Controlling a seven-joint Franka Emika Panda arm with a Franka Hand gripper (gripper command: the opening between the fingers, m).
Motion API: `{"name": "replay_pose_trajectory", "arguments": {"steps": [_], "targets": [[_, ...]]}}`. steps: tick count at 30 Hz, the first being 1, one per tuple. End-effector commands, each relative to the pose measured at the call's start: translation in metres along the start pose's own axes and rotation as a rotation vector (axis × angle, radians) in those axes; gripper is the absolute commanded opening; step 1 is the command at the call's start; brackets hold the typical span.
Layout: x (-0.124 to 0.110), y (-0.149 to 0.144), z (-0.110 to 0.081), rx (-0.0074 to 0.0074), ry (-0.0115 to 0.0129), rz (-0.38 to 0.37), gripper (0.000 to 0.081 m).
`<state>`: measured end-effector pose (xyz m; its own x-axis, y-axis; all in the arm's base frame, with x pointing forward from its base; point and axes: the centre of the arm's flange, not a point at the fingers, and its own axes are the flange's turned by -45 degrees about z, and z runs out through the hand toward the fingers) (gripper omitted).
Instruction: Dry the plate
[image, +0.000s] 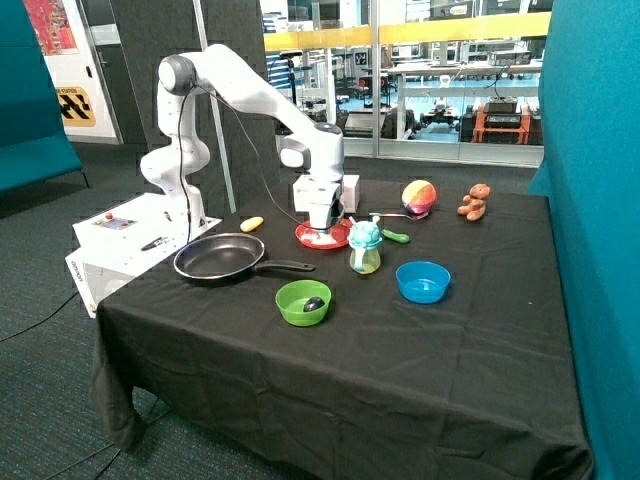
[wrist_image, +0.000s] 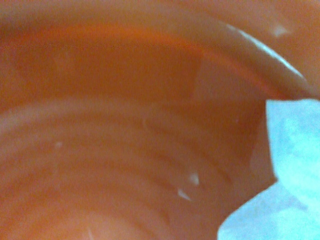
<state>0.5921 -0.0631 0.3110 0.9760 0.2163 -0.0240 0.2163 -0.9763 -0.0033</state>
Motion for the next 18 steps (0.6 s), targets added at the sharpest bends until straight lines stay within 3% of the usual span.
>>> {"name": "replay_pose_trajectory", "arguments": {"steps": [1,9,18], "targets": [[-0.047,0.007,0.0,-0.0035,0.024,-0.014,0.0],[-0.071,-0.02,0.004,-0.0042,0.0239,-0.076,0.0],[-0.072,-0.063,0.01,-0.0049,0.0237,-0.139,0.0]]}}
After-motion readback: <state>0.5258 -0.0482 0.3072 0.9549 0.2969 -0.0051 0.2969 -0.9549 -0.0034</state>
